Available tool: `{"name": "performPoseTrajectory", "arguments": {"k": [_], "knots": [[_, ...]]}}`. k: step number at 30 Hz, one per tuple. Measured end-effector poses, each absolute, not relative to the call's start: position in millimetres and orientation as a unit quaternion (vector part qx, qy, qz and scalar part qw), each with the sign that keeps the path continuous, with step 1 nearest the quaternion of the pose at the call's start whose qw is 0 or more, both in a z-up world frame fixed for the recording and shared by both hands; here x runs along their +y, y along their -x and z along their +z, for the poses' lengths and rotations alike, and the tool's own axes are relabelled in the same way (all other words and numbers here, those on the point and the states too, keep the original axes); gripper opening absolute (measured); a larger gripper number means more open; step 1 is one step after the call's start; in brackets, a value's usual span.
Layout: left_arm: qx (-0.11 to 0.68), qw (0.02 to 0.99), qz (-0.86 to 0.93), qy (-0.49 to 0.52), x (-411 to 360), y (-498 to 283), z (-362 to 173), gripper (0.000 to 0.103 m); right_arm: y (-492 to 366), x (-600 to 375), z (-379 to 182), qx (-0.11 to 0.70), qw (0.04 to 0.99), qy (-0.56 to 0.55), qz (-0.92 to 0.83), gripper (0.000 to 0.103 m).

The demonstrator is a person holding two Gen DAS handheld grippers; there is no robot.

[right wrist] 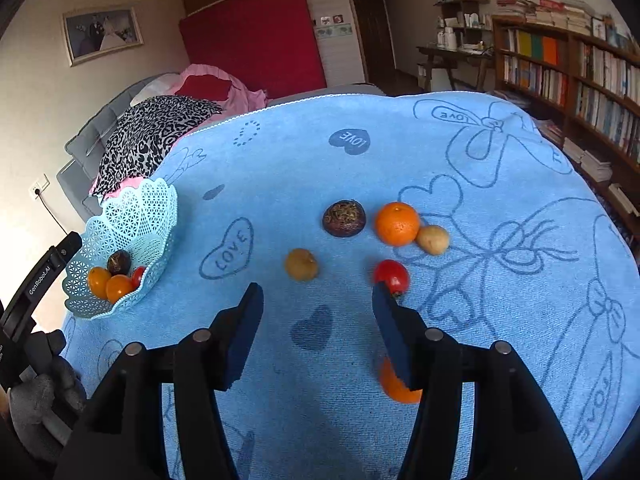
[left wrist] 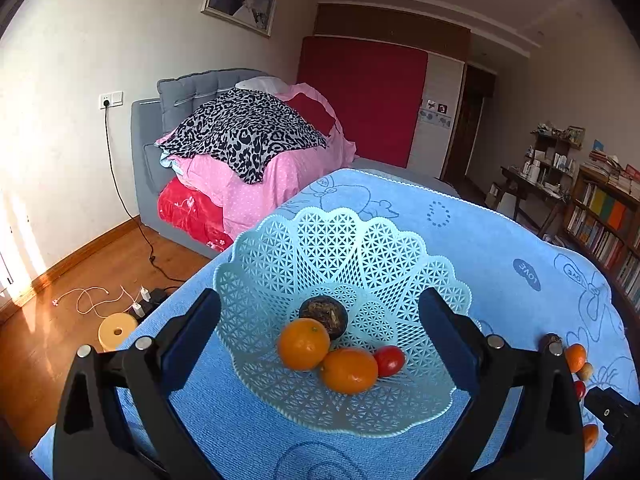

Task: Organize fruits
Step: 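Grasp another large orange with the right tool while the left tool withdraws from the basket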

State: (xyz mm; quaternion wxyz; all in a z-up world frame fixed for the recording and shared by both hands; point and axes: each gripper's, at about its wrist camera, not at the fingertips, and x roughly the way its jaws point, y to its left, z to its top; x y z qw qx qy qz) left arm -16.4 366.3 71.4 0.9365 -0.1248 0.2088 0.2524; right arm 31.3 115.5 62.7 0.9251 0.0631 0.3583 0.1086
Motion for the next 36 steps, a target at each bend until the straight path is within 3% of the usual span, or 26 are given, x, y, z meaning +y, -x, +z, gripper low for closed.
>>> {"name": "performPoseTrajectory", "arguments": {"k": [32, 33, 36], "knots": [[0.213, 0.941, 0.255, 0.066, 345, 8, 63, 0.1, -24, 78, 15, 0.415, 0.905, -0.058, 0.073, 0.057], [0.214, 0.941, 0.254, 0.064, 344, 7, 64, 0.1, -24, 78, 14, 0.415, 0.905, -0.056, 0.073, 0.056], [0.215, 0.942, 0.25, 0.056, 340, 7, 64, 0.1, -23, 79, 13, 0.415, 0.906, -0.048, 0.073, 0.041]]}}
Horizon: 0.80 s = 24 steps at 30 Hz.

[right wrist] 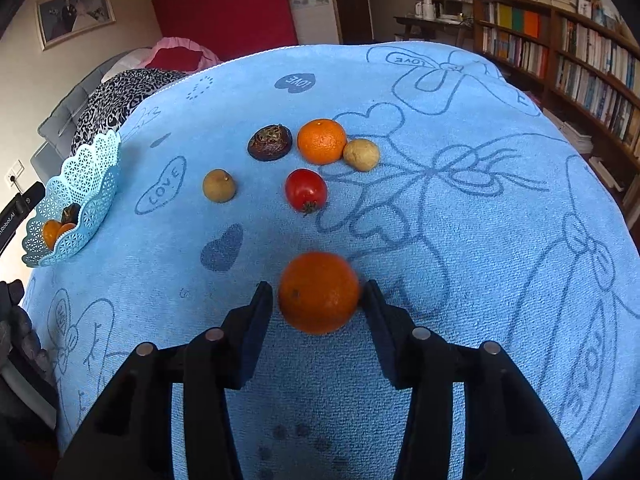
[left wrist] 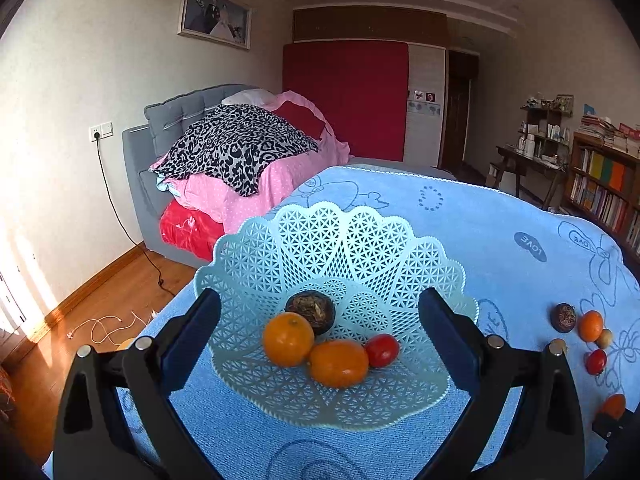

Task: Organize fruits
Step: 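Grasp another large orange with the right tool while the left tool withdraws from the basket, then grasp the small yellow fruit with the left tool while the right tool holds the orange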

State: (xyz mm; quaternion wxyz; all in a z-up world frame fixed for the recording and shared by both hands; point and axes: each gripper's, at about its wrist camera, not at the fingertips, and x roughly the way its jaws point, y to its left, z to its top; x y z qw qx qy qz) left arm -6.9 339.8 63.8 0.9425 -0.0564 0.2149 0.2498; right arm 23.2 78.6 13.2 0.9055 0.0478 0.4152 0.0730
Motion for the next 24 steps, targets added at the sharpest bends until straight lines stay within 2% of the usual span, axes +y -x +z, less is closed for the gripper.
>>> {"name": "performPoseTrajectory", "arguments": {"k": [3, 11, 24], "knots": [[0.216, 0.945, 0.242, 0.05, 335, 6, 66, 0.1, -21, 76, 15, 0.414, 0.906, -0.05, 0.077, 0.038], [0.23, 0.956, 0.181, 0.037, 310, 6, 75, 0.1, -11, 63, 29, 0.392, 0.915, -0.062, 0.073, 0.038], [0.297, 0.953, 0.054, 0.0, 239, -24, 55, 0.099, -11, 45, 28, 0.378, 0.921, -0.067, 0.063, 0.038]]}}
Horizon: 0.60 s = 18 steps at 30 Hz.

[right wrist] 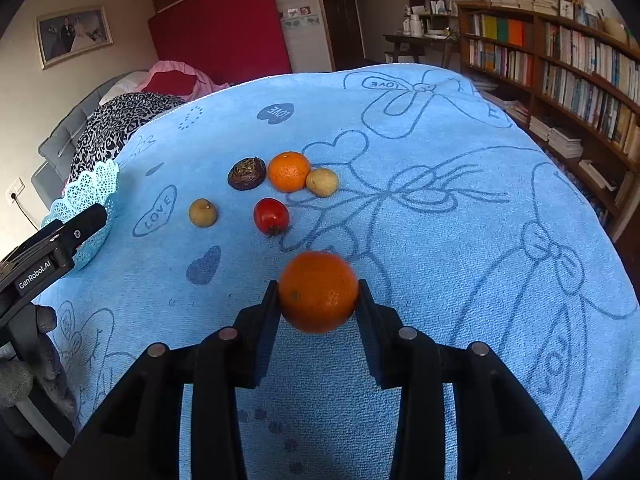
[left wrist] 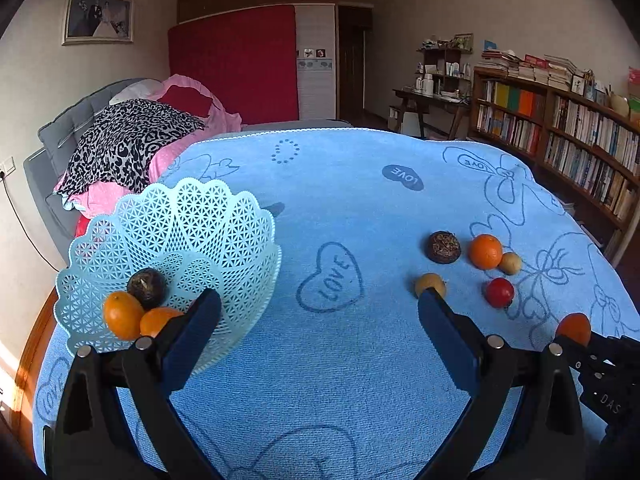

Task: Organize fruits
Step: 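Grasp the small yellow fruit with the left tool while the right tool holds the orange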

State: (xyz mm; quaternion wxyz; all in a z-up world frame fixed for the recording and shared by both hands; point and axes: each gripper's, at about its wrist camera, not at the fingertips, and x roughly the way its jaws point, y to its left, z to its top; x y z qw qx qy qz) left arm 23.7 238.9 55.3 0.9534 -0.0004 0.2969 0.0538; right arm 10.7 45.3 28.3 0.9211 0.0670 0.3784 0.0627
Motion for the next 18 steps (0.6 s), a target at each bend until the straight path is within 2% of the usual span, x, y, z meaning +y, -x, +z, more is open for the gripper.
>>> {"name": "performPoseTrajectory", "arguments": {"k": [5, 16, 18], "knots": [[0.318, 0.948, 0.019, 0.0, 222, -42, 50, 0.092, -13, 43, 23, 0.382, 0.919, -0.072, 0.067, 0.038], [0.386, 0.92, -0.066, 0.033, 195, -88, 19, 0.056, -12, 45, 18, 0.382, 0.917, -0.078, 0.08, 0.038], [0.399, 0.912, -0.08, 0.042, 191, -98, 14, 0.054, -12, 46, 17, 0.382, 0.917, -0.078, 0.082, 0.038]]}}
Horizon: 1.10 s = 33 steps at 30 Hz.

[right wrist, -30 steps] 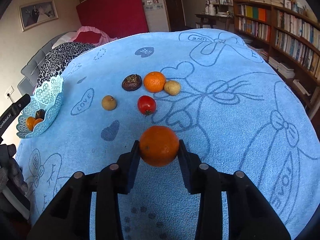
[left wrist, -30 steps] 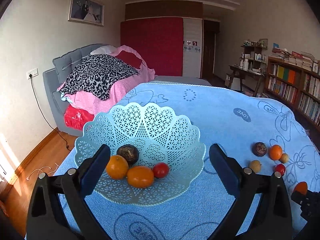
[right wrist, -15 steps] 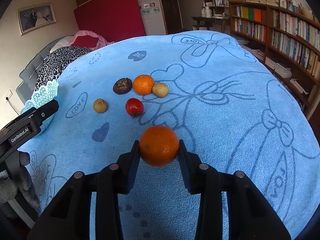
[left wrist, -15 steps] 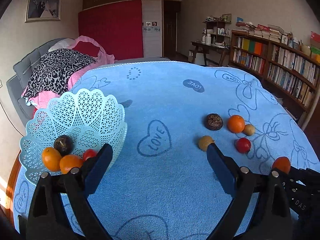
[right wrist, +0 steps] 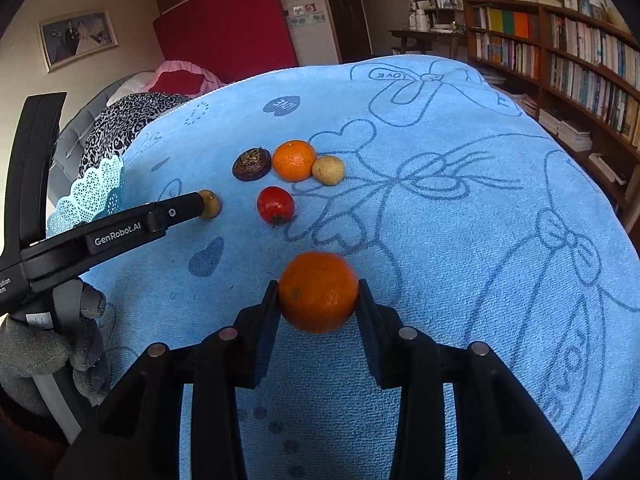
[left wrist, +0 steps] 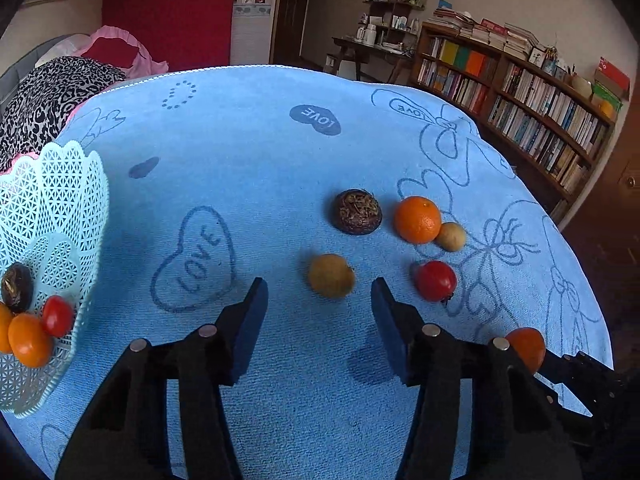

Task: Organize fruits
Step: 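Grasp the small yellow fruit with the left tool while the right tool holds the orange, then lower the yellow fruit into the teal basket and open the left tool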

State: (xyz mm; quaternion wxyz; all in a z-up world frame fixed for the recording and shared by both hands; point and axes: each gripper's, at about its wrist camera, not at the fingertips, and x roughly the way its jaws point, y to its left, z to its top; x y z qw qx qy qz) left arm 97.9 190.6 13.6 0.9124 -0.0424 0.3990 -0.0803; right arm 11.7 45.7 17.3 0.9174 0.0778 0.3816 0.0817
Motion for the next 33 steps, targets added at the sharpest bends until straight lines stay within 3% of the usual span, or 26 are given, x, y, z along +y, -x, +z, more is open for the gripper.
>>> {"name": "performPoseTrajectory", "arguments": {"k": [7, 9, 33], "knots": [[0.417, 0.903, -0.089, 0.051, 180, -119, 2, 0.039, -13, 46, 16, 0.384, 0.916, -0.08, 0.085, 0.038], [0.422, 0.901, -0.086, 0.055, 180, -122, -2, 0.029, -13, 46, 15, 0.385, 0.915, -0.08, 0.086, 0.038], [0.354, 0.934, -0.023, 0.041, 201, -82, 28, 0.029, -11, 44, 15, 0.38, 0.917, -0.085, 0.082, 0.038]]}}
